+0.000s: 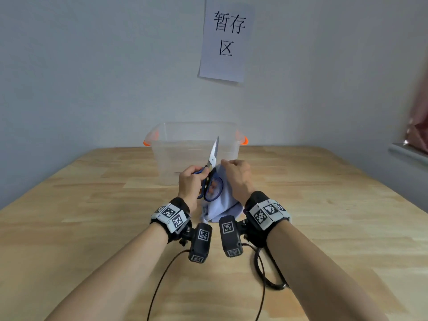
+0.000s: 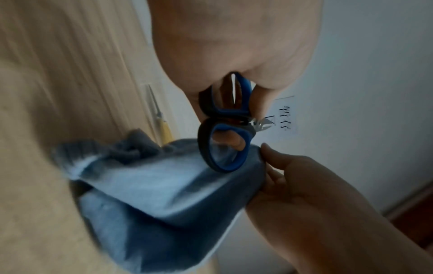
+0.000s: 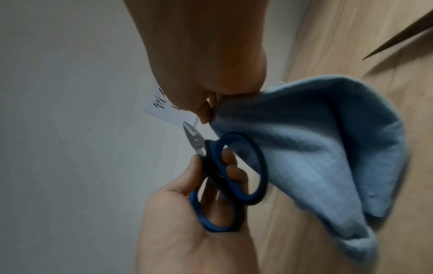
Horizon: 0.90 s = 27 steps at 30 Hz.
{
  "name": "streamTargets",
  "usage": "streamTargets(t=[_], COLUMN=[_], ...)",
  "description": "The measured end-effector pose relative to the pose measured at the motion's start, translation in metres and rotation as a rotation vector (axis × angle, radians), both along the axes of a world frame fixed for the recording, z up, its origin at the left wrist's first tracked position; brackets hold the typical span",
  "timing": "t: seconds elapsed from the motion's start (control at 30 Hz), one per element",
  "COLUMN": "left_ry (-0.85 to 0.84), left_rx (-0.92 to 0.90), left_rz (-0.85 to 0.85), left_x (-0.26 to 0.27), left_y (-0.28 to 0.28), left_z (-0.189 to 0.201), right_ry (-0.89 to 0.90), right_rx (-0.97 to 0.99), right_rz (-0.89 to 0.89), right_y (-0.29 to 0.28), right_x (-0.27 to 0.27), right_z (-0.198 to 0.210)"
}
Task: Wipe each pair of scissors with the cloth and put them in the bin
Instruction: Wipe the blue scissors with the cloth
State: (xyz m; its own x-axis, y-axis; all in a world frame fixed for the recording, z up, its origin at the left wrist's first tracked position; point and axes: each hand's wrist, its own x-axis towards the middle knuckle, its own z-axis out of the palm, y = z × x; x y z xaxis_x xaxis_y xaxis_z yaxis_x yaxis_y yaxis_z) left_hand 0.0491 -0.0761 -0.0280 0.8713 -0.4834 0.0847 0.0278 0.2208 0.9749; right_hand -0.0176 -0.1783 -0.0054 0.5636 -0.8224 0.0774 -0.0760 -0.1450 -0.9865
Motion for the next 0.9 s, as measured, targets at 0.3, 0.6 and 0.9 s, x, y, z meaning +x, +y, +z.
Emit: streamTargets(t=[0.3,0.6,0.9], left_ry=[-0.128,-0.187,-0.164], left_rx=[-0.076,-0.145,-0.169], left_rz=[0.023,0.063,0.043], left_x=[0.008,0.031,0.038], left_y=[-0.012,-0.021,-0.030], left_z=[0.015,0.010,0.003], right_ry=[-0.160,-0.251,-0.280], right_rx=[0.014,0.007,0.030], right_rz=[0.039,0.116,0.168], right_y=[-0.003,-0.010,-0.015], right_x=[0.013,0.019,0.024], right_z=[0.004,0.014,0.008])
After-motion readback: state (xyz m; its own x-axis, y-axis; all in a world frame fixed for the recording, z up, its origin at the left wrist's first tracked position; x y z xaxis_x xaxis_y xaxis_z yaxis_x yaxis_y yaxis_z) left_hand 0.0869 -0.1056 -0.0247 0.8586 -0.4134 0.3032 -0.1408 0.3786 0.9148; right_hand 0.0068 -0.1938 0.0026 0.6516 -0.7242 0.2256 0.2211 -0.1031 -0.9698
